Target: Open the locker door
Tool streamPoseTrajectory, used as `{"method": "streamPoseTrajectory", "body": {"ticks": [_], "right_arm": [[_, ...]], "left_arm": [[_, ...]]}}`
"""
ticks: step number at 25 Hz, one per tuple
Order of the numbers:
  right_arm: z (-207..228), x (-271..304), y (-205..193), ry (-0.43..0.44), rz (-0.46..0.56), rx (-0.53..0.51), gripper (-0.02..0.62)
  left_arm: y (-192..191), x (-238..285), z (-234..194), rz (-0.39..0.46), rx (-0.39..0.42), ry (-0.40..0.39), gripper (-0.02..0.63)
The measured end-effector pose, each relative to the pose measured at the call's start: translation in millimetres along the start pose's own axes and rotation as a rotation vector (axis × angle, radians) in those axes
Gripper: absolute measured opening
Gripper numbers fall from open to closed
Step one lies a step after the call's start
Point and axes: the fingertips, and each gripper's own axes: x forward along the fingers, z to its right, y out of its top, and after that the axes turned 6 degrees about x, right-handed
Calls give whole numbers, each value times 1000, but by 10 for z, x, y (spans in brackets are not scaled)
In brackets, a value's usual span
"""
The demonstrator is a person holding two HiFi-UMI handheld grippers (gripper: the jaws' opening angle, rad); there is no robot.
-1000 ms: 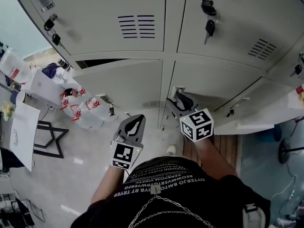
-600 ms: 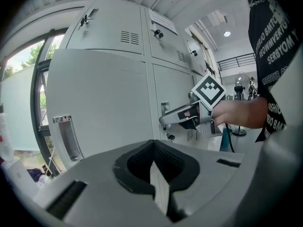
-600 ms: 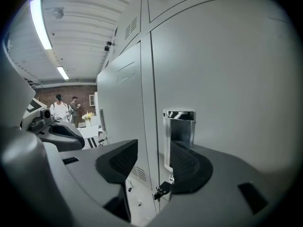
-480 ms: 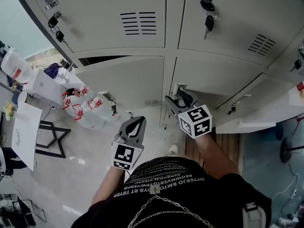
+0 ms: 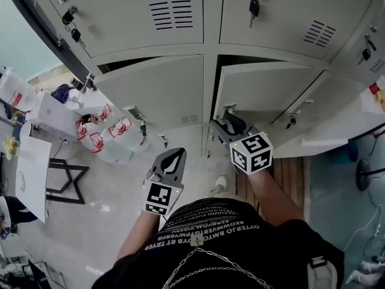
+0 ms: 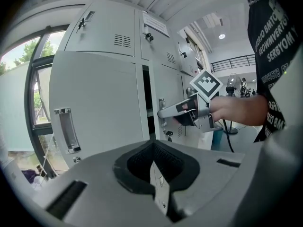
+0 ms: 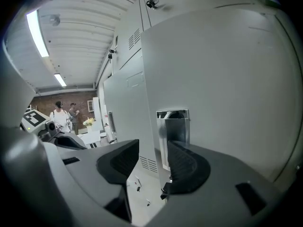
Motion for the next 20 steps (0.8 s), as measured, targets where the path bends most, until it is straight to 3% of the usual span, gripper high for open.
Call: {"method": "streamPoseTrajectory", "body": {"ticks": [9, 15, 20], "right_arm": [[-97, -322, -144, -151, 25, 20, 172], [-64, -473, -196, -265, 34, 29, 110], [-84, -567, -234, -323, 33, 5, 109]], "left_arm": [[-155, -427, 153, 11, -1, -43, -2], [-203, -702, 215, 33, 3, -75, -2], [-292, -891, 262, 43, 2, -102, -2]]}}
